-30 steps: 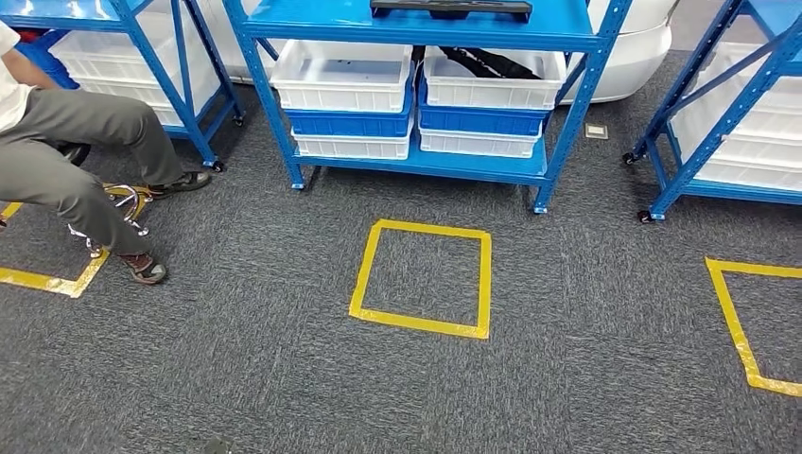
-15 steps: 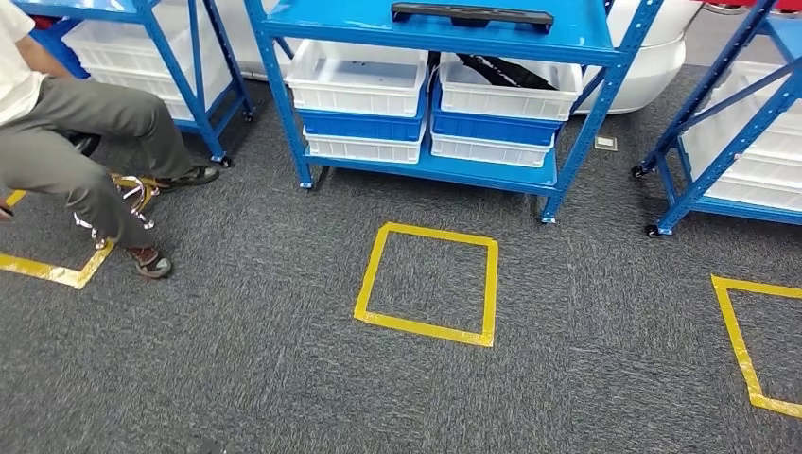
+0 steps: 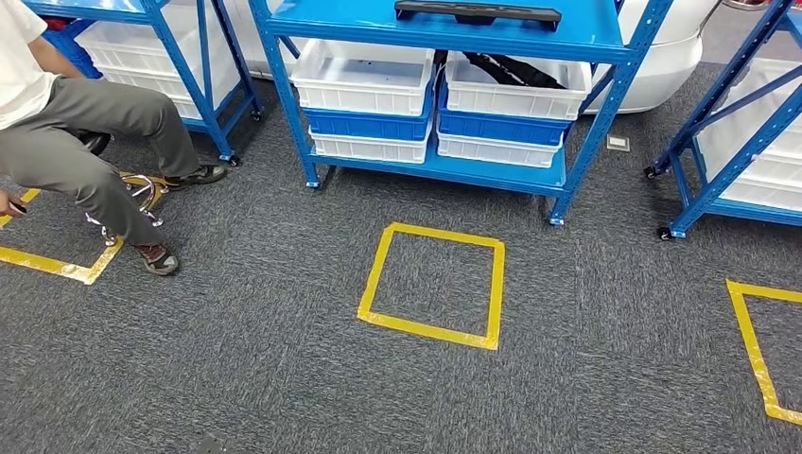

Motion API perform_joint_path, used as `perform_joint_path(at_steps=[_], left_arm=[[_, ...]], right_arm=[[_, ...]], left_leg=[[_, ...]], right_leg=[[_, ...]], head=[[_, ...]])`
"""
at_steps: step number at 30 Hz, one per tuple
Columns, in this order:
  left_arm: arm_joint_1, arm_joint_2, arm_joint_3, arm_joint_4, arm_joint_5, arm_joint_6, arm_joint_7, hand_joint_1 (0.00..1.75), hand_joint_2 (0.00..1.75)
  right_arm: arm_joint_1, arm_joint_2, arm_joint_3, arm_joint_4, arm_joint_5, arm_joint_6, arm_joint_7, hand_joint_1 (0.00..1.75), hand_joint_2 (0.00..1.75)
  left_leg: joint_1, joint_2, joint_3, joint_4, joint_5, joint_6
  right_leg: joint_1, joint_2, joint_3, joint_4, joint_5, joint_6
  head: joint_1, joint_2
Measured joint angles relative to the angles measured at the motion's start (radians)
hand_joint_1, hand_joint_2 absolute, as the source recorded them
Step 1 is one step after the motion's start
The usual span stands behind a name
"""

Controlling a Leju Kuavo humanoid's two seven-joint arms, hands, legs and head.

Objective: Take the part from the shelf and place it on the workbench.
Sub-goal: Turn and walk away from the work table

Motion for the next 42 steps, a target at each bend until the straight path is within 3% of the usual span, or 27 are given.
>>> perform_joint_path(at_steps=[4, 7, 9, 12, 14, 16, 17, 18, 19, 21, 23, 25, 28, 29, 31, 32, 33, 34, 36, 37, 38, 42], left_arm=[[0.000, 0.000, 0.015, 0.000, 0.004, 0.007, -0.012, 0.00, 0.00], [0.000, 0.001, 0.023, 0.000, 0.005, 0.008, -0.018, 0.00, 0.00], [0.000, 0.003, 0.027, 0.000, 0.005, 0.008, -0.024, 0.00, 0.00], [0.000, 0.004, 0.029, -0.002, 0.005, 0.008, -0.028, 0.00, 0.00], [-0.001, 0.002, 0.029, -0.003, 0.005, 0.008, -0.029, 0.00, 0.00], [-0.002, 0.001, 0.029, -0.003, 0.005, 0.008, -0.029, 0.00, 0.00], [-0.001, 0.000, 0.030, -0.003, 0.006, 0.009, -0.029, 0.00, 0.00], [-0.001, 0.000, 0.032, -0.003, 0.008, 0.011, -0.029, 0.00, 0.00], [-0.001, 0.000, 0.035, -0.003, 0.010, 0.012, -0.029, 0.00, 0.00], [0.000, -0.001, 0.041, -0.003, 0.012, 0.013, -0.030, 0.00, 0.00], [-0.001, 0.000, 0.044, -0.003, 0.012, 0.013, -0.032, 0.00, 0.00], [-0.001, 0.001, 0.047, -0.003, 0.012, 0.013, -0.032, 0.00, 0.00], [-0.001, 0.002, 0.052, -0.004, 0.010, 0.015, -0.034, 0.00, 0.00], [-0.001, 0.002, 0.055, -0.004, 0.009, 0.016, -0.035, 0.00, 0.00], [0.000, 0.001, 0.058, -0.004, 0.010, 0.022, -0.035, 0.00, 0.00], [0.000, 0.000, 0.060, -0.004, 0.011, 0.026, -0.035, 0.00, 0.00], [0.000, -0.002, 0.062, -0.004, 0.011, 0.030, -0.035, 0.00, 0.00], [0.000, -0.005, 0.063, -0.004, 0.012, 0.033, -0.034, 0.00, 0.00], [0.000, -0.007, 0.067, -0.004, 0.012, 0.035, -0.034, 0.00, 0.00], [0.000, -0.008, 0.069, -0.004, 0.012, 0.035, -0.034, 0.00, 0.00], [-0.001, -0.008, 0.069, -0.004, 0.012, 0.035, -0.033, 0.00, 0.00], [-0.003, -0.010, 0.070, -0.005, 0.012, 0.037, -0.031, 0.00, 0.00]], right_arm=[[0.000, 0.000, 0.000, 0.000, 0.002, 0.002, 0.002, 0.00, 1.75], [-0.001, 0.002, 0.000, 0.000, 0.003, 0.002, 0.003, 0.00, 1.75], [-0.001, 0.005, 0.000, 0.000, 0.004, 0.003, 0.005, 0.00, 1.75], [-0.002, 0.006, 0.000, 0.000, 0.005, 0.003, 0.006, 0.00, 1.75], [-0.003, 0.004, 0.000, 0.000, 0.005, 0.003, 0.006, 0.00, 1.75], [-0.002, 0.004, 0.000, 0.000, 0.005, 0.003, 0.007, 0.00, 1.75], [-0.001, 0.004, 0.000, 0.000, 0.006, 0.003, 0.007, 0.00, 1.75], [0.000, 0.003, 0.000, 0.000, 0.006, 0.003, 0.007, 0.00, 1.75], [0.001, 0.002, 0.000, 0.000, 0.006, 0.003, 0.008, 0.00, 1.75], [0.000, 0.000, 0.000, 0.000, 0.006, 0.003, 0.008, 0.00, 1.75], [-0.002, 0.000, 0.000, 0.000, 0.007, 0.004, 0.008, 0.00, 1.75], [-0.002, 0.001, 0.000, 0.000, 0.008, 0.006, 0.008, 0.00, 1.75], [-0.002, 0.003, 0.000, 0.000, 0.009, 0.012, 0.008, 0.00, 1.75], [-0.002, 0.003, 0.000, 0.000, 0.009, 0.013, 0.008, 0.00, 1.75], [-0.002, 0.003, 0.000, 0.000, 0.012, 0.013, 0.008, 0.00, 1.75], [-0.001, 0.003, 0.000, 0.000, 0.013, 0.014, 0.008, 0.00, 1.75], [0.000, 0.003, 0.000, 0.000, 0.015, 0.014, 0.008, 0.00, 1.75], [0.001, 0.003, 0.000, 0.000, 0.017, 0.014, 0.008, 0.00, 1.75], [0.002, 0.005, 0.000, 0.000, 0.018, 0.014, 0.008, 0.00, 1.75], [0.001, 0.006, 0.000, 0.000, 0.018, 0.014, 0.008, 0.00, 1.75], [0.000, 0.008, 0.000, 0.000, 0.018, 0.014, 0.008, 0.00, 1.75], [-0.002, 0.010, 0.000, 0.000, 0.018, 0.014, 0.008, 0.00, 1.75]], left_leg=[[0.002, 0.000, 0.001, -0.002, 0.000, -0.003], [0.002, 0.001, -0.002, 0.004, -0.006, -0.006], [0.002, 0.001, -0.002, 0.004, -0.008, -0.001], [0.008, 0.002, 0.025, -0.042, 0.013, 0.013], [0.012, 0.004, 0.039, -0.065, 0.026, 0.019], [0.011, 0.004, 0.038, -0.067, 0.026, 0.021], [0.010, 0.003, 0.038, -0.067, 0.025, 0.019], [0.010, 0.002, 0.038, -0.066, 0.022, 0.017], [0.011, 0.000, 0.039, -0.063, 0.020, 0.012], [0.010, -0.002, 0.037, -0.049, 0.008, -0.003], [0.007, -0.002, 0.034, -0.031, -0.012, -0.019], [0.008, -0.002, 0.033, -0.023, -0.024, -0.028], [0.019, 0.005, 0.017, 0.025, -0.048, -0.042], [0.021, 0.009, -0.008, 0.077, -0.073, -0.048], [0.024, 0.015, -0.086, 0.214, -0.126, -0.057], [0.025, 0.016, -0.121, 0.265, -0.135, -0.059], [0.026, 0.016, -0.142, 0.282, -0.124, -0.058], [0.027, 0.016, -0.141, 0.257, -0.091, -0.055], [0.025, 0.018, -0.092, 0.121, 0.001, -0.041], [0.021, 0.020, -0.066, 0.060, 0.030, -0.032], [0.016, 0.021, -0.048, 0.021, 0.041, -0.024], [0.007, 0.015, -0.011, -0.031, 0.031, 0.007]], right_leg=[[0.004, 0.000, -0.001, 0.000, -0.001, -0.001], [-0.001, 0.000, 0.001, -0.003, -0.001, 0.000], [-0.003, 0.001, 0.005, -0.010, 0.001, 0.003], [0.006, 0.000, 0.007, -0.006, -0.003, 0.008], [0.009, 0.001, -0.032, 0.074, -0.041, -0.003], [0.009, 0.001, -0.099, 0.197, -0.087, -0.010], [0.009, 0.001, -0.123, 0.235, -0.095, -0.006], [0.008, 0.001, -0.130, 0.241, -0.088, 0.002], [0.007, 0.001, -0.116, 0.206, -0.067, 0.013], [0.003, 0.001, -0.053, 0.073, -0.012, 0.029], [0.003, 0.001, -0.009, -0.010, 0.012, 0.019], [0.008, 0.001, -0.002, -0.017, 0.011, -0.004], [0.003, 0.002, 0.008, -0.018, 0.009, -0.026], [0.002, 0.002, 0.014, -0.019, 0.007, -0.032], [0.005, 0.001, 0.022, -0.019, -0.002, -0.039], [0.006, 0.001, 0.027, -0.018, -0.007, -0.040], [0.007, 0.002, 0.034, -0.018, -0.013, -0.040], [0.008, 0.002, 0.042, -0.019, -0.019, -0.038], [0.008, 0.002, 0.061, -0.020, -0.034, -0.034], [0.010, 0.003, 0.067, -0.023, -0.041, -0.030], [0.011, 0.002, 0.072, -0.028, -0.047, -0.025], [0.018, -0.001, 0.104, -0.026, -0.042, 0.007]], head=[[0.000, 0.000], [0.000, 0.000], [0.000, 0.000], [0.002, 0.000], [0.005, 0.000], [0.007, 0.000], [0.007, 0.000], [0.007, 0.000], [0.007, 0.000], [0.008, 0.000], [0.006, 0.000], [0.003, 0.000], [0.000, 0.000], [-0.001, 0.000], [-0.003, 0.000], [-0.003, 0.000], [-0.003, 0.000], [-0.003, 0.000], [-0.003, 0.000], [-0.002, 0.000], [-0.002, 0.000], [-0.003, 0.000]])
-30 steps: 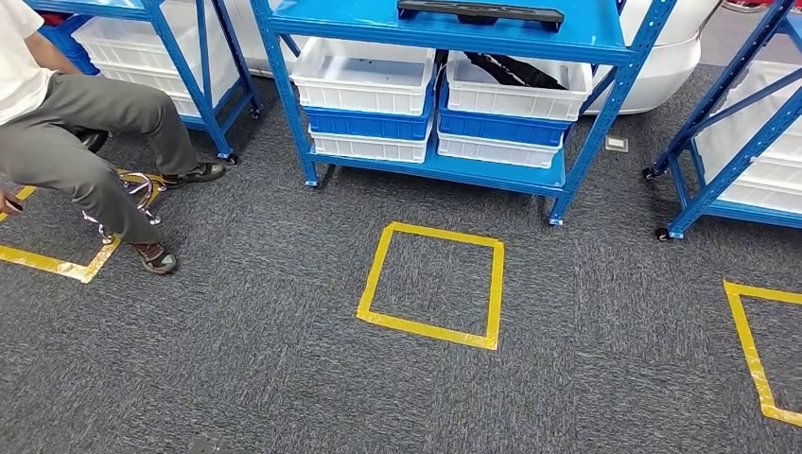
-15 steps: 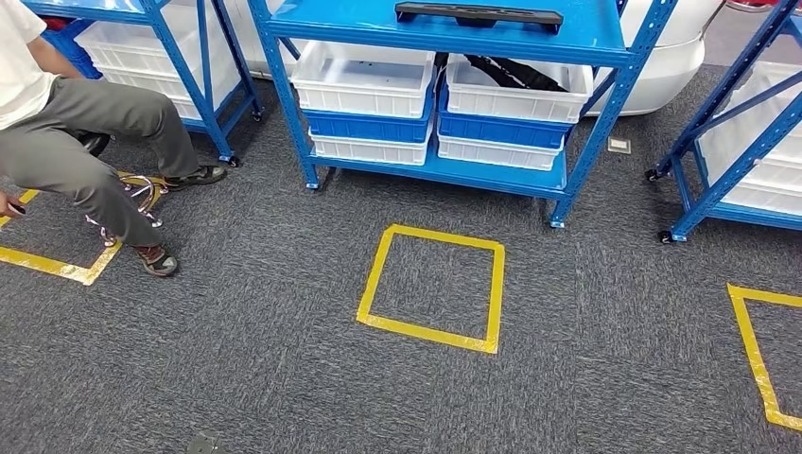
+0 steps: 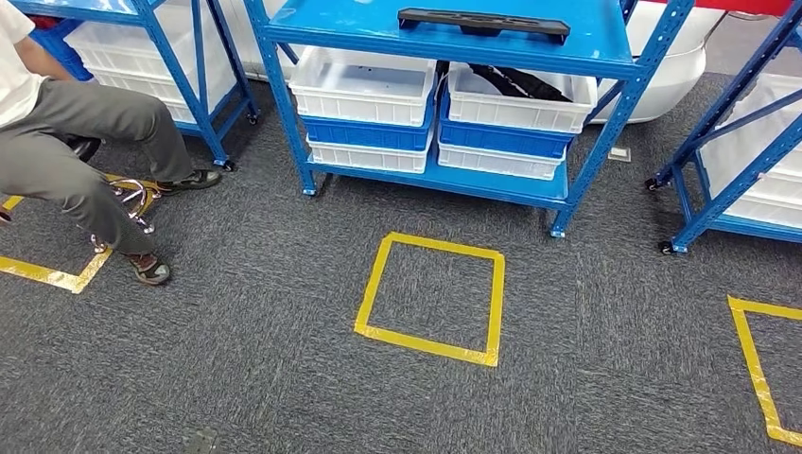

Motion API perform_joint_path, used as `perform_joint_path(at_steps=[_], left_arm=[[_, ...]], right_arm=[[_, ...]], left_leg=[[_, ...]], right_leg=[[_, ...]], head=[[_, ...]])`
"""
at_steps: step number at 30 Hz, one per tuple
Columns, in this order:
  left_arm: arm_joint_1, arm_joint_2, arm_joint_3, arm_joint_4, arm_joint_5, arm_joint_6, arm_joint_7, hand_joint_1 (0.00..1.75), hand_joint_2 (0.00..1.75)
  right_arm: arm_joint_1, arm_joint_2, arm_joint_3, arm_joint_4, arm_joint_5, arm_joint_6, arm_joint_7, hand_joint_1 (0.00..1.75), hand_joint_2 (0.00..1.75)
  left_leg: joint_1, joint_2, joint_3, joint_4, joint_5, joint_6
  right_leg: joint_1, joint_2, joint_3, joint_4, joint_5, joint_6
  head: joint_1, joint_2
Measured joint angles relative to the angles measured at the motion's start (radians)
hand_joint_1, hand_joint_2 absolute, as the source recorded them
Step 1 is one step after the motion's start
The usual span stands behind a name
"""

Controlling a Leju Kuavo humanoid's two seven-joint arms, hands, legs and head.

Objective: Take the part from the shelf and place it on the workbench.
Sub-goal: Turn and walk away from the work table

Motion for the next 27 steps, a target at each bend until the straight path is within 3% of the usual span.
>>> perform_joint_path(at_steps=[2, 4, 6, 7, 9, 10, 12, 14, 16, 18, 20, 22, 23, 24, 25, 27], left_arm=[[-0.001, -0.007, 0.000, 0.000, 0.000, 0.009, 0.002, 0.00, 0.00], [-0.004, -0.018, 0.000, 0.000, -0.002, 0.024, 0.004, 0.00, 0.00], [-0.005, -0.028, 0.000, 0.000, -0.005, 0.031, 0.004, 0.00, 0.00], [-0.005, -0.032, 0.000, 0.000, -0.006, 0.032, 0.005, 0.00, 0.00], [-0.005, -0.040, 0.001, 0.000, -0.008, 0.033, 0.005, 0.00, 0.00], [-0.005, -0.043, 0.001, 0.000, -0.008, 0.034, 0.006, 0.00, 0.00], [-0.006, -0.046, 0.001, 0.001, -0.010, 0.034, 0.008, 0.00, 0.00], [-0.007, -0.047, 0.001, 0.001, -0.012, 0.035, 0.011, 0.00, 0.00], [-0.008, -0.046, 0.001, 0.001, -0.014, 0.039, 0.012, 0.00, 0.00], [-0.009, -0.045, 0.002, 0.001, -0.015, 0.043, 0.012, 0.00, 0.00], [-0.008, -0.045, 0.003, 0.001, -0.015, 0.044, 0.013, 0.00, 0.00], [-0.007, -0.045, 0.006, 0.001, -0.015, 0.045, 0.013, 0.00, 0.00], [-0.007, -0.045, 0.007, 0.001, -0.015, 0.046, 0.014, 0.00, 0.00], [-0.007, -0.045, 0.009, 0.001, -0.015, 0.046, 0.015, 0.00, 0.00], [-0.007, -0.045, 0.010, 0.001, -0.015, 0.047, 0.016, 0.00, 0.00], [-0.009, -0.045, 0.012, 0.002, -0.015, 0.047, 0.019, 0.00, 0.00]], right_arm=[[-0.003, 0.000, 0.000, 0.000, 0.001, 0.000, 0.000, 0.00, 1.75], [-0.005, 0.000, 0.000, 0.000, 0.003, 0.000, 0.000, 0.00, 1.75], [-0.002, -0.002, 0.000, 0.000, 0.003, -0.002, 0.000, 0.00, 1.75], [0.000, -0.003, 0.000, 0.000, 0.004, -0.003, 0.000, 0.00, 1.75], [0.003, -0.006, 0.000, 0.000, 0.005, -0.004, 0.000, 0.00, 1.75], [0.004, -0.007, 0.000, 0.000, 0.005, -0.005, 0.000, 0.00, 1.75], [0.003, -0.008, 0.000, 0.000, 0.005, -0.006, 0.000, 0.00, 1.75], [0.003, -0.008, 0.000, 0.000, 0.005, -0.007, 0.000, 0.00, 1.75], [0.005, -0.006, 0.000, 0.000, 0.005, -0.008, 0.000, 0.00, 1.75], [0.004, -0.005, 0.000, 0.000, 0.005, -0.008, 0.000, 0.00, 1.75], [0.004, -0.006, 0.000, 0.000, 0.006, -0.008, 0.000, 0.00, 1.75], [0.006, -0.005, 0.000, 0.000, 0.006, -0.008, 0.000, 0.00, 1.75], [0.008, -0.004, 0.000, 0.000, 0.006, -0.008, 0.000, 0.00, 1.75], [0.009, -0.004, 0.000, 0.000, 0.006, -0.008, 0.000, 0.00, 1.75], [0.008, -0.003, 0.000, 0.000, 0.007, -0.008, 0.000, 0.00, 1.75], [0.004, -0.002, 0.000, 0.000, 0.008, -0.008, 0.000, 0.00, 1.75]], left_leg=[[0.001, -0.004, 0.027, -0.018, 0.003, 0.013], [-0.001, -0.005, 0.035, -0.021, -0.003, 0.019], [-0.004, -0.010, 0.043, -0.021, -0.015, 0.019], [-0.005, -0.012, 0.050, -0.021, -0.022, 0.016], [-0.006, -0.016, 0.069, -0.020, -0.037, 0.009], [-0.008, -0.017, 0.079, -0.018, -0.048, 0.004], [-0.013, -0.016, 0.093, -0.014, -0.068, -0.008], [-0.015, -0.016, 0.104, 0.001, -0.079, -0.019], [-0.010, -0.011, 0.102, 0.040, -0.097, -0.029], [-0.001, -0.005, 0.046, 0.140, -0.135, -0.041], [0.009, -0.002, -0.047, 0.263, -0.184, -0.052], [0.019, 0.001, -0.105, 0.292, -0.206, -0.062], [0.022, 0.002, -0.110, 0.259, -0.186, -0.066], [0.024, 0.004, -0.102, 0.203, -0.142, -0.066], [0.024, 0.007, -0.090, 0.138, -0.089, -0.063], [0.019, 0.013, -0.069, 0.060, -0.038, -0.052]], right_leg=[[0.001, 0.001, -0.030, 0.056, -0.028, -0.003], [0.000, 0.002, -0.110, 0.183, -0.075, -0.012], [-0.001, 0.002, -0.187, 0.269, -0.094, -0.004], [-0.001, 0.002, -0.199, 0.260, -0.077, 0.008], [0.000, 0.002, -0.173, 0.143, 0.001, 0.029], [0.001, 0.001, -0.155, 0.075, 0.032, 0.030], [0.005, -0.002, -0.130, 0.000, 0.051, 0.007], [0.003, -0.002, -0.112, -0.010, 0.047, -0.025], [-0.005, 0.000, -0.084, -0.017, 0.056, -0.043], [-0.008, 0.000, -0.061, -0.020, 0.053, -0.052], [-0.009, 0.001, -0.047, -0.021, 0.042, -0.053], [-0.012, 0.004, -0.029, -0.023, 0.026, -0.049], [-0.014, 0.005, -0.019, -0.023, 0.016, -0.045], [-0.016, 0.006, -0.009, -0.024, 0.005, -0.041], [-0.017, 0.006, 0.002, -0.024, -0.005, -0.036], [-0.014, 0.007, 0.018, -0.030, -0.027, -0.023]], head=[[0.002, 0.000], [0.005, 0.000], [0.007, 0.000], [0.007, 0.000], [0.008, 0.000], [0.009, 0.000], [0.009, 0.000], [0.007, 0.000], [0.004, 0.000], [0.001, 0.000], [-0.001, 0.000], [-0.001, 0.000], [-0.001, 0.000], [-0.001, 0.000], [-0.002, 0.000], [-0.002, 0.000]])
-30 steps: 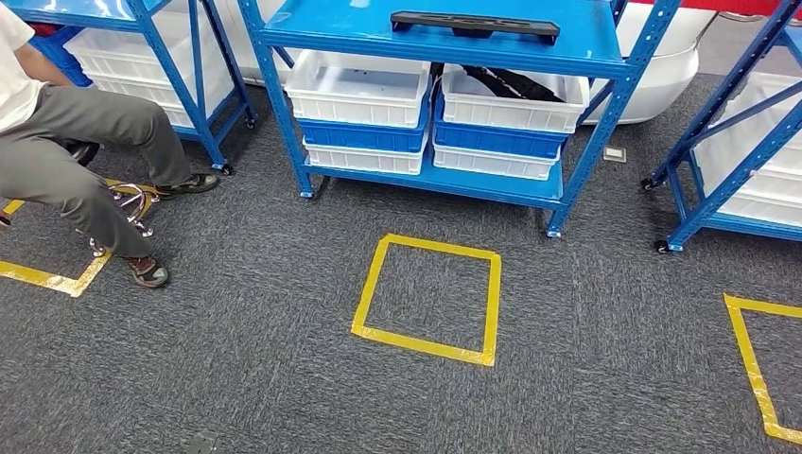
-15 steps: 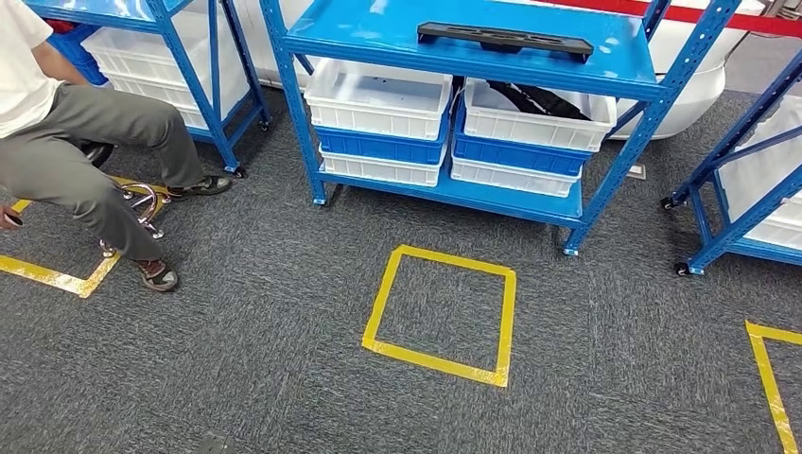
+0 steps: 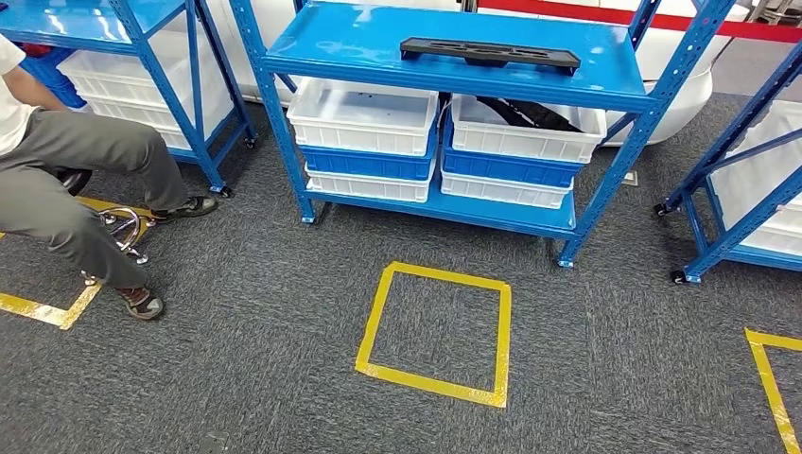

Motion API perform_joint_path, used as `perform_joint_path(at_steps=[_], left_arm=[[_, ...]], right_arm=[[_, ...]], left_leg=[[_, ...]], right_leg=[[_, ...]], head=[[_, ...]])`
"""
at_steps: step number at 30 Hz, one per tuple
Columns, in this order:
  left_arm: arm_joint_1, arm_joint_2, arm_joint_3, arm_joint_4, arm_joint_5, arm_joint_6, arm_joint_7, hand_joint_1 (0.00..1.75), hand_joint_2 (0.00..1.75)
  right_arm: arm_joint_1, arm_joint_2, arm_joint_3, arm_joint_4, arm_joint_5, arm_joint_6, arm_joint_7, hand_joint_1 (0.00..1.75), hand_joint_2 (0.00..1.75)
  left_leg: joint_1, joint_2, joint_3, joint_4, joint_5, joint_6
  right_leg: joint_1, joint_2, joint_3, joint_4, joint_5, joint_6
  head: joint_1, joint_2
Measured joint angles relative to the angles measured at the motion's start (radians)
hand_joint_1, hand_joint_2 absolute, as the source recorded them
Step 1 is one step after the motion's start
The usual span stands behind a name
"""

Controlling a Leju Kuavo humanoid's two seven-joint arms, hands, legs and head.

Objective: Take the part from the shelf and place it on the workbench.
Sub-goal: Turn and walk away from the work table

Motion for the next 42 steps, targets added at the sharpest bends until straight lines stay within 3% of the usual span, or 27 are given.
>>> perform_joint_path(at_steps=[2, 4, 5, 7, 9, 10, 11, 12, 14, 16, 18, 20, 22, 24, 26, 27, 29, 31, 32, 35, 37, 39, 40, 41, 42], left_arm=[[-0.001, 0.000, 0.002, 0.000, 0.000, 0.000, 0.002, 0.00, 0.00], [0.000, -0.001, 0.002, 0.000, 0.000, 0.000, 0.002, 0.00, 0.00], [0.001, -0.002, 0.002, 0.000, 0.000, 0.000, 0.002, 0.00, 0.00], [0.001, -0.002, 0.003, 0.000, 0.000, 0.000, 0.002, 0.00, 0.00], [0.000, -0.002, 0.003, 0.000, 0.000, 0.000, 0.002, 0.00, 0.00], [0.000, -0.002, 0.003, 0.000, 0.000, 0.000, 0.002, 0.00, 0.00], [0.002, -0.003, 0.003, 0.000, 0.000, 0.000, 0.002, 0.00, 0.00], [0.003, -0.004, 0.003, 0.001, -0.001, 0.000, 0.002, 0.00, 0.00], [0.003, -0.006, 0.004, 0.001, -0.001, -0.002, 0.002, 0.00, 0.00], [0.003, -0.005, 0.004, 0.002, -0.002, -0.003, 0.003, 0.00, 0.00], [0.002, -0.002, 0.004, 0.002, -0.002, -0.003, 0.004, 0.00, 0.00], [0.001, -0.001, 0.004, 0.002, -0.002, -0.001, 0.004, 0.00, 0.00], [0.001, -0.001, 0.005, 0.002, -0.002, 0.001, 0.004, 0.00, 0.00], [0.001, -0.001, 0.005, 0.002, -0.004, 0.003, 0.005, 0.00, 0.00], [0.001, 0.000, 0.005, 0.002, -0.006, 0.004, 0.010, 0.00, 0.00], [0.001, 0.001, 0.005, 0.002, -0.006, 0.004, 0.013, 0.00, 0.00], [0.002, 0.002, 0.006, 0.002, -0.006, 0.004, 0.017, 0.00, 0.00], [0.002, 0.003, 0.008, 0.003, -0.006, 0.003, 0.019, 0.00, 0.00], [0.001, 0.004, 0.010, 0.003, -0.006, 0.003, 0.020, 0.00, 0.00], [-0.001, 0.004, 0.013, 0.003, -0.006, 0.003, 0.020, 0.00, 0.00], [-0.002, 0.004, 0.014, 0.002, -0.006, 0.002, 0.020, 0.00, 0.00], [-0.003, 0.005, 0.016, 0.002, -0.006, 0.001, 0.020, 0.00, 0.00], [-0.002, 0.005, 0.016, 0.002, -0.006, 0.001, 0.020, 0.00, 0.00], [-0.002, 0.005, 0.017, 0.002, -0.006, 0.001, 0.020, 0.00, 0.00], [-0.002, 0.005, 0.017, 0.002, -0.006, 0.001, 0.020, 0.00, 0.00]], right_arm=[[-0.003, 0.000, 0.000, 0.000, 0.002, 0.000, 0.000, 0.00, 1.75], [-0.005, -0.002, 0.000, 0.000, 0.003, 0.000, 0.000, 0.00, 1.75], [-0.006, -0.002, 0.000, 0.000, 0.004, 0.000, 0.000, 0.00, 1.75], [-0.009, -0.002, 0.000, 0.000, 0.005, 0.000, 0.000, 0.00, 1.75], [-0.007, -0.002, 0.000, 0.000, 0.006, 0.001, 0.000, 0.00, 1.75], [-0.003, -0.003, 0.000, 0.000, 0.006, 0.001, 0.000, 0.00, 1.75], [-0.001, -0.004, 0.000, 0.000, 0.006, 0.001, 0.000, 0.00, 1.75], [0.001, -0.005, 0.000, 0.000, 0.006, 0.001, 0.000, 0.00, 1.75], [0.001, -0.007, 0.000, 0.000, 0.006, 0.002, 0.000, 0.00, 1.75], [0.000, -0.005, 0.000, 0.000, 0.006, 0.004, 0.000, 0.00, 1.75], [-0.001, -0.003, 0.000, 0.000, 0.007, 0.004, 0.000, 0.00, 1.75], [-0.001, -0.002, 0.000, 0.000, 0.008, 0.006, 0.000, 0.00, 1.75], [-0.004, -0.002, 0.000, 0.000, 0.008, 0.009, 0.000, 0.00, 1.75], [-0.005, -0.002, 0.000, 0.000, 0.005, 0.012, 0.000, 0.00, 1.75], [0.000, 0.000, 0.000, 0.000, 0.001, 0.013, 0.001, 0.00, 1.75], [0.003, 0.002, 0.000, 0.000, 0.000, 0.013, 0.002, 0.00, 1.75], [0.004, 0.005, 0.000, 0.000, 0.000, 0.013, 0.003, 0.00, 1.75], [0.001, 0.007, 0.000, 0.000, 0.000, 0.014, 0.004, 0.00, 1.75], [-0.001, 0.007, 0.000, 0.000, 0.000, 0.014, 0.004, 0.00, 1.75], [-0.004, 0.007, 0.000, 0.000, 0.003, 0.014, 0.006, 0.00, 1.75], [-0.007, 0.008, 0.000, 0.000, 0.005, 0.015, 0.006, 0.00, 1.75], [-0.009, 0.009, 0.000, 0.000, 0.006, 0.016, 0.006, 0.00, 1.75], [-0.008, 0.009, 0.000, 0.000, 0.006, 0.016, 0.006, 0.00, 1.75], [-0.007, 0.009, 0.000, 0.000, 0.007, 0.016, 0.006, 0.00, 1.75], [-0.005, 0.008, 0.000, 0.000, 0.007, 0.016, 0.006, 0.00, 1.75]], left_leg=[[-0.005, -0.002, 0.009, -0.016, -0.011, 0.014], [-0.005, -0.007, 0.035, -0.036, 0.019, 0.031], [-0.005, -0.007, 0.049, -0.041, 0.033, 0.038], [-0.009, -0.007, 0.063, -0.044, 0.045, 0.045], [-0.014, -0.013, 0.069, -0.044, 0.035, 0.052], [-0.017, -0.017, 0.076, -0.044, 0.028, 0.055], [-0.021, -0.021, 0.084, -0.044, 0.019, 0.056], [-0.025, -0.024, 0.094, -0.044, 0.010, 0.057], [-0.033, -0.028, 0.111, -0.044, -0.009, 0.056], [-0.041, -0.029, 0.123, -0.039, -0.029, 0.050], [-0.043, -0.029, 0.134, -0.027, -0.047, 0.042], [-0.038, -0.025, 0.129, 0.020, -0.063, 0.028], [-0.029, -0.019, 0.077, 0.120, -0.087, 0.012], [-0.019, -0.014, -0.002, 0.216, -0.136, 0.001], [-0.010, -0.012, -0.044, 0.225, -0.170, -0.005], [-0.006, -0.011, -0.043, 0.187, -0.157, -0.007], [-0.004, -0.008, -0.020, 0.081, -0.058, -0.006], [-0.010, -0.004, -0.002, 0.021, 0.021, 0.005], [-0.014, -0.005, 0.002, 0.014, 0.032, 0.015], [-0.019, -0.011, 0.035, -0.013, 0.029, 0.046], [-0.020, -0.013, 0.058, -0.024, 0.024, 0.061], [-0.026, -0.016, 0.066, -0.026, 0.012, 0.069], [-0.029, -0.018, 0.070, -0.025, 0.006, 0.071], [-0.032, -0.021, 0.077, -0.025, 0.000, 0.071], [-0.035, -0.023, 0.086, -0.025, -0.007, 0.071]], right_leg=[[0.008, -0.001, 0.022, 0.001, -0.001, 0.022], [0.013, -0.003, 0.031, 0.027, -0.001, 0.036], [0.015, -0.003, 0.012, 0.063, -0.009, 0.036], [0.015, -0.003, -0.067, 0.184, -0.041, 0.024], [0.018, -0.003, -0.156, 0.275, -0.101, 0.004], [0.020, -0.003, -0.186, 0.281, -0.128, -0.003], [0.023, -0.003, -0.203, 0.258, -0.138, -0.003], [0.026, -0.003, -0.208, 0.214, -0.121, 0.004], [0.032, -0.005, -0.197, 0.108, -0.019, 0.021], [0.030, -0.007, -0.184, 0.054, 0.049, 0.015], [0.019, -0.008, -0.169, 0.047, 0.068, 0.001], [0.013, -0.009, -0.144, 0.048, 0.085, -0.012], [0.013, -0.009, -0.126, 0.050, 0.080, -0.027], [0.014, -0.005, -0.116, 0.051, 0.066, -0.030], [0.013, -0.002, -0.097, 0.051, 0.048, -0.026], [0.012, -0.001, -0.084, 0.051, 0.037, -0.024], [0.011, 0.000, -0.056, 0.050, 0.014, -0.015], [0.013, 0.002, -0.041, 0.043, -0.005, -0.002], [0.016, 0.003, -0.031, 0.043, -0.007, 0.007], [0.022, 0.002, -0.025, 0.067, 0.003, 0.032], [0.022, 0.002, -0.077, 0.153, -0.017, 0.027], [0.021, 0.002, -0.160, 0.265, -0.059, 0.020], [0.021, 0.002, -0.193, 0.296, -0.072, 0.022], [0.022, 0.002, -0.213, 0.296, -0.067, 0.029], [0.024, 0.002, -0.214, 0.260, -0.041, 0.036]], head=[[0.000, 0.000], [0.001, 0.000], [0.004, 0.000], [0.010, 0.000], [0.012, 0.000], [0.014, 0.000], [0.014, 0.000], [0.015, 0.000], [0.015, 0.000], [0.015, 0.000], [0.015, 0.000], [0.014, 0.000], [0.013, 0.000], [0.012, 0.000], [0.012, 0.000], [0.011, 0.000], [0.011, 0.000], [0.010, 0.000], [0.010, 0.000], [0.010, 0.000], [0.011, 0.000], [0.013, 0.000], [0.014, 0.000], [0.014, 0.000], [0.015, 0.000]])
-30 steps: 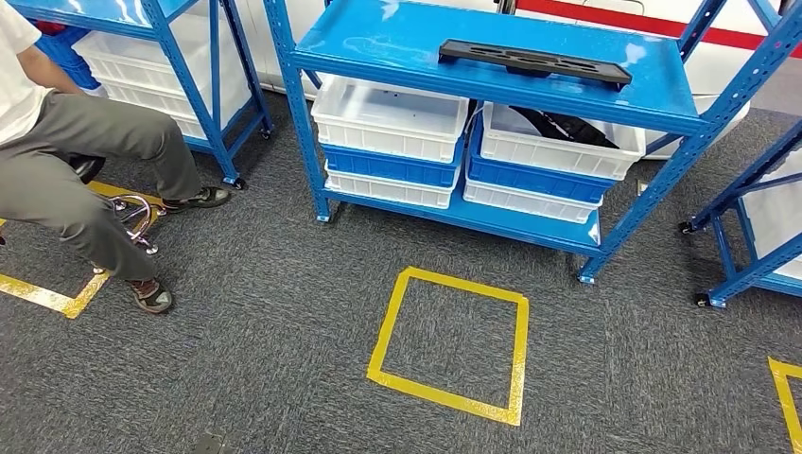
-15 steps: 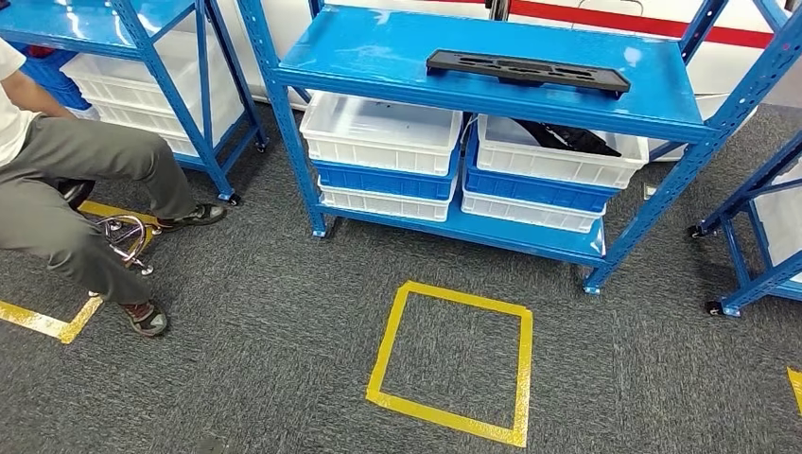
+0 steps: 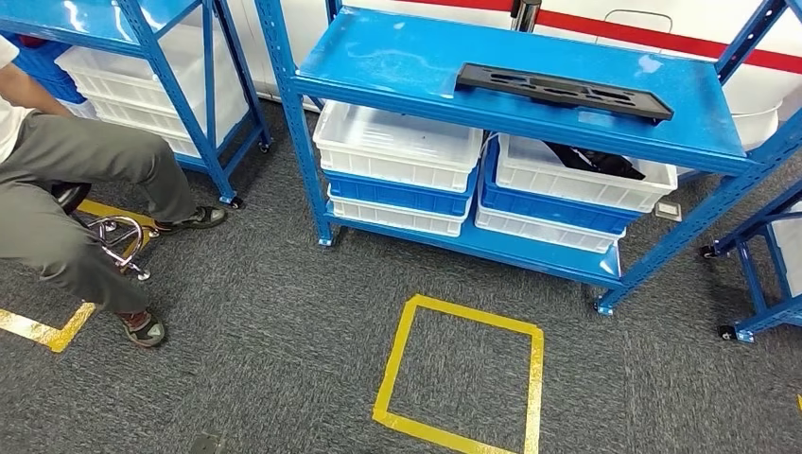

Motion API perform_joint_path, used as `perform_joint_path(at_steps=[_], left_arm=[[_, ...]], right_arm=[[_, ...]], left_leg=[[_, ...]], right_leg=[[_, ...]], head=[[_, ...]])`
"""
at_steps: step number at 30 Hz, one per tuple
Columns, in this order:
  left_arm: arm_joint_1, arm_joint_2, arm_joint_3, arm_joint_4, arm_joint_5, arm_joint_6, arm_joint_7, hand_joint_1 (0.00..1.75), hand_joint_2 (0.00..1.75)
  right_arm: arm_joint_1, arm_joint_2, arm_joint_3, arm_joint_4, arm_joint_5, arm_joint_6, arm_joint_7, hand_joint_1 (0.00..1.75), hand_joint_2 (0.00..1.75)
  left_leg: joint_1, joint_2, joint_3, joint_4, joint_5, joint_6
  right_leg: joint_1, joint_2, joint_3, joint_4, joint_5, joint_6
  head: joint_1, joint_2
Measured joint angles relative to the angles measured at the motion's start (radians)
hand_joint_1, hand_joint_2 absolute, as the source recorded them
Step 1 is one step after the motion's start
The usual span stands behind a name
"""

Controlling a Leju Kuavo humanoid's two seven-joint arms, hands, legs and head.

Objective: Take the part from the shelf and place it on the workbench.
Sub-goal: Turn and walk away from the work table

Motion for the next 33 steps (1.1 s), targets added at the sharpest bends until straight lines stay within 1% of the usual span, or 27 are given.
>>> perform_joint_path(at_steps=[1, 2, 3, 4, 5, 6, 8, 9, 10, 11, 12, 14, 19, 20, 21, 22, 23, 24, 25, 26, 27, 28, 29, 30, 31, 32, 33], left_arm=[[0.000, -0.001, 0.000, 0.000, 0.000, 0.000, 0.000, 0.00, 0.00], [0.001, -0.002, 0.001, 0.000, 0.000, 0.000, 0.000, 0.00, 0.00], [0.001, -0.003, 0.001, 0.001, 0.000, 0.001, 0.000, 0.00, 0.00], [0.000, -0.004, 0.002, 0.001, 0.000, 0.001, 0.000, 0.00, 0.00], [-0.001, -0.004, 0.003, 0.002, 0.000, 0.002, 0.000, 0.00, 0.00], [-0.001, -0.004, 0.003, 0.002, 0.000, 0.002, 0.000, 0.00, 0.00], [0.001, -0.005, 0.003, 0.002, 0.000, 0.002, 0.001, 0.00, 0.00], [0.002, -0.005, 0.004, 0.003, 0.000, 0.001, 0.001, 0.00, 0.00], [0.002, -0.005, 0.004, 0.003, 0.000, 0.001, 0.001, 0.00, 0.00], [0.001, -0.005, 0.004, 0.003, -0.001, 0.001, 0.001, 0.00, 0.00], [0.001, -0.005, 0.004, 0.003, -0.001, 0.001, 0.001, 0.00, 0.00], [0.001, -0.004, 0.005, 0.003, -0.002, 0.002, 0.000, 0.00, 0.00], [0.002, 0.003, 0.010, 0.003, -0.002, 0.003, -0.001, 0.00, 0.00], [0.002, 0.003, 0.011, 0.003, -0.002, 0.003, -0.002, 0.00, 0.00], [0.002, 0.003, 0.013, 0.003, -0.002, 0.003, -0.001, 0.00, 0.00], [0.002, 0.002, 0.013, 0.003, -0.002, 0.003, -0.001, 0.00, 0.00], [0.002, 0.001, 0.014, 0.003, -0.002, 0.004, -0.001, 0.00, 0.00], [0.001, 0.000, 0.014, 0.003, -0.003, 0.004, -0.001, 0.00, 0.00], [0.001, -0.001, 0.014, 0.003, -0.003, 0.004, -0.001, 0.00, 0.00], [0.001, -0.002, 0.015, 0.003, -0.004, 0.004, -0.001, 0.00, 0.00], [0.001, -0.003, 0.015, 0.003, -0.004, 0.004, -0.001, 0.00, 0.00], [0.001, -0.004, 0.016, 0.003, -0.004, 0.004, -0.001, 0.00, 0.00], [0.002, -0.005, 0.017, 0.003, -0.004, 0.004, -0.001, 0.00, 0.00], [0.002, -0.007, 0.017, 0.003, -0.004, 0.004, 0.000, 0.00, 0.00], [0.002, -0.007, 0.018, 0.003, -0.004, 0.004, 0.000, 0.00, 0.00], [0.002, -0.005, 0.018, 0.003, -0.004, 0.004, 0.000, 0.00, 0.00], [0.002, -0.003, 0.019, 0.002, -0.005, 0.004, 0.000, 0.00, 0.00]], right_arm=[[0.001, -0.001, 0.000, 0.000, 0.000, 0.000, 0.000, 0.00, 1.75], [0.001, -0.003, 0.000, 0.000, 0.000, 0.000, 0.001, 0.00, 1.75], [0.001, -0.004, 0.000, 0.000, 0.000, 0.000, 0.001, 0.00, 1.75], [-0.001, -0.005, 0.000, 0.000, 0.000, 0.000, 0.002, 0.00, 1.75], [-0.001, -0.006, 0.000, 0.001, -0.001, 0.000, 0.002, 0.00, 1.75], [-0.001, -0.007, 0.000, 0.001, -0.001, 0.000, 0.003, 0.00, 1.75], [-0.001, -0.009, 0.000, 0.001, -0.003, 0.000, 0.005, 0.00, 1.75], [-0.002, -0.010, 0.000, 0.001, -0.005, 0.001, 0.007, 0.00, 1.75], [-0.003, -0.011, 0.000, 0.001, -0.007, 0.002, 0.009, 0.00, 1.75], [-0.005, -0.011, 0.000, 0.001, -0.009, 0.004, 0.012, 0.00, 1.75], [-0.006, -0.011, 0.000, 0.001, -0.011, 0.007, 0.015, 0.00, 1.75], [-0.007, -0.010, -0.001, 0.001, -0.015, 0.013, 0.020, 0.00, 1.75], [-0.006, -0.003, -0.001, 0.001, -0.013, 0.015, 0.022, 0.00, 1.75], [-0.006, -0.002, -0.001, 0.001, -0.012, 0.016, 0.022, 0.00, 1.75], [-0.006, -0.002, -0.001, 0.001, -0.012, 0.016, 0.022, 0.00, 1.75], [-0.007, -0.002, -0.001, 0.000, -0.012, 0.016, 0.022, 0.00, 1.75], [-0.007, -0.003, -0.001, 0.000, -0.012, 0.017, 0.022, 0.00, 1.75], [-0.008, -0.005, -0.001, 0.000, -0.013, 0.018, 0.022, 0.00, 1.75], [-0.008, -0.006, -0.001, 0.000, -0.013, 0.018, 0.022, 0.00, 1.75], [-0.007, -0.006, -0.001, 0.000, -0.013, 0.019, 0.022, 0.00, 1.75], [-0.006, -0.007, -0.001, 0.000, -0.012, 0.019, 0.022, 0.00, 1.75], [-0.004, -0.009, -0.001, 0.000, -0.012, 0.019, 0.022, 0.00, 1.75], [-0.002, -0.010, -0.001, 0.000, -0.012, 0.019, 0.022, 0.00, 1.75], [-0.001, -0.012, -0.001, 0.000, -0.012, 0.019, 0.022, 0.00, 1.75], [-0.001, -0.013, -0.001, 0.000, -0.012, 0.019, 0.022, 0.00, 1.75], [-0.003, -0.010, -0.001, 0.001, -0.012, 0.020, 0.022, 0.00, 1.75], [-0.005, -0.008, -0.001, 0.001, -0.012, 0.020, 0.022, 0.00, 1.75]], left_leg=[[-0.003, -0.002, 0.011, 0.000, -0.008, -0.001], [-0.004, -0.003, 0.020, -0.001, -0.016, -0.002], [-0.006, -0.003, 0.029, -0.001, -0.022, -0.005], [-0.007, -0.004, 0.033, -0.001, -0.029, -0.010], [-0.009, -0.004, 0.037, 0.001, -0.032, -0.014], [-0.009, -0.005, 0.039, -0.001, -0.039, -0.016], [-0.006, -0.004, 0.044, -0.003, -0.045, -0.013], [-0.003, -0.003, 0.046, -0.007, -0.049, -0.014], [0.000, -0.002, 0.049, -0.008, -0.048, -0.018], [0.001, -0.001, 0.052, -0.011, -0.050, -0.023], [0.000, 0.000, 0.054, -0.013, -0.051, -0.024], [-0.002, 0.000, 0.056, -0.014, -0.054, -0.022], [-0.003, 0.001, 0.056, -0.015, -0.059, -0.012], [-0.003, 0.002, 0.057, -0.018, -0.057, -0.008], [0.000, 0.005, 0.066, -0.033, -0.049, -0.002], [0.004, 0.009, 0.081, -0.054, -0.038, 0.003], [0.009, 0.013, 0.096, -0.078, -0.026, 0.009], [0.015, 0.019, 0.111, -0.099, -0.016, 0.013], [0.017, 0.025, 0.118, -0.109, -0.012, 0.013], [0.020, 0.030, 0.120, -0.112, -0.011, 0.012], [0.023, 0.036, 0.122, -0.112, -0.014, 0.008], [0.028, 0.042, 0.125, -0.111, -0.017, 0.001], [0.034, 0.047, 0.129, -0.109, -0.023, -0.008], [0.043, 0.052, 0.135, -0.103, -0.032, -0.021], [0.051, 0.059, 0.139, -0.092, -0.044, -0.038], [0.055, 0.065, 0.139, -0.080, -0.058, -0.054], [0.055, 0.071, 0.135, -0.063, -0.074, -0.069]], right_leg=[[0.003, 0.000, 0.012, -0.063, 0.042, 0.004], [0.009, -0.001, 0.026, -0.124, 0.084, -0.002], [0.014, -0.002, 0.036, -0.172, 0.103, -0.014], [0.019, -0.003, 0.044, -0.198, 0.113, -0.029], [0.022, -0.004, 0.043, -0.207, 0.116, -0.043], [0.022, -0.005, 0.050, -0.212, 0.116, -0.049], [0.021, -0.005, 0.065, -0.221, 0.139, -0.051], [0.022, -0.004, 0.073, -0.221, 0.139, -0.052], [0.023, -0.003, 0.075, -0.222, 0.138, -0.054], [0.024, -0.002, 0.076, -0.222, 0.137, -0.056], [0.023, -0.002, 0.077, -0.223, 0.136, -0.058], [0.020, -0.001, 0.077, -0.226, 0.135, -0.058], [0.016, 0.003, 0.076, -0.229, 0.136, -0.057], [0.017, 0.004, 0.078, -0.232, 0.137, -0.055], [0.020, 0.005, 0.080, -0.236, 0.139, -0.052], [0.022, 0.005, 0.080, -0.237, 0.140, -0.050], [0.023, 0.005, 0.073, -0.223, 0.135, -0.048], [0.023, 0.005, 0.056, -0.191, 0.122, -0.048], [0.017, 0.004, 0.025, -0.133, 0.102, -0.047], [0.009, 0.004, -0.013, -0.065, 0.079, -0.045], [0.001, 0.004, -0.047, -0.007, 0.064, -0.039], [-0.010, 0.003, -0.070, 0.027, 0.061, -0.027], [-0.020, -0.001, -0.068, 0.016, 0.076, -0.010], [-0.031, -0.011, -0.045, -0.037, 0.106, 0.011], [-0.042, -0.028, -0.013, -0.106, 0.133, 0.034], [-0.046, -0.041, 0.016, -0.156, 0.151, 0.048], [-0.050, -0.049, 0.032, -0.186, 0.157, 0.048]], head=[[0.000, 0.000], [-0.001, 0.000], [-0.001, 0.000], [-0.002, 0.000], [-0.003, 0.000], [-0.002, 0.000], [-0.003, 0.000], [-0.003, 0.000], [-0.004, 0.000], [-0.004, 0.000], [-0.004, 0.000], [-0.004, 0.000], [-0.005, 0.000], [-0.005, 0.000], [-0.005, 0.000], [-0.004, 0.000], [-0.002, 0.000], [-0.001, 0.000], [0.001, 0.000], [0.002, 0.000], [0.001, 0.000], [0.001, 0.000], [0.001, 0.000], [0.002, 0.000], [0.003, 0.000], [0.007, 0.000], [0.011, 0.000]])
